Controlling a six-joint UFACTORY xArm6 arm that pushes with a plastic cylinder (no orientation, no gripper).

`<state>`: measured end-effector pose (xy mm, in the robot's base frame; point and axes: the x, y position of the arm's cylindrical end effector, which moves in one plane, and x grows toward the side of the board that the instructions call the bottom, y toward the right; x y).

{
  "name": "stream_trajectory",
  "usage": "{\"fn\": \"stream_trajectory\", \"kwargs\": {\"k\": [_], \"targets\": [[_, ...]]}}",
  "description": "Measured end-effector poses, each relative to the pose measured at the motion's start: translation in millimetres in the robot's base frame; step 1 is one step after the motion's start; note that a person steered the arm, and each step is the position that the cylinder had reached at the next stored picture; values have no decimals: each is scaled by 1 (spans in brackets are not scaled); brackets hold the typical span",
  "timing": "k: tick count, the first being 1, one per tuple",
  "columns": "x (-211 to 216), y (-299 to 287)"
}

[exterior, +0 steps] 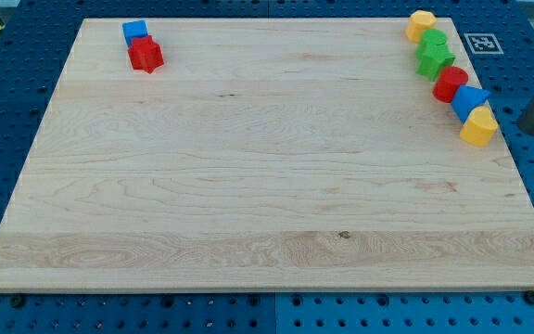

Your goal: Point at the red star

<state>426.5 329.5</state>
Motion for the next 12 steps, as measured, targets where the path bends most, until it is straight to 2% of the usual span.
{"fn": "stream_trajectory", "kwargs": {"k": [3, 4, 5, 6, 7, 9, 11, 12], "targets": [[2, -45], [22, -31], [62, -30], [72, -88], [48, -173], [-34, -337], [-47, -508], [-93, -586]]}}
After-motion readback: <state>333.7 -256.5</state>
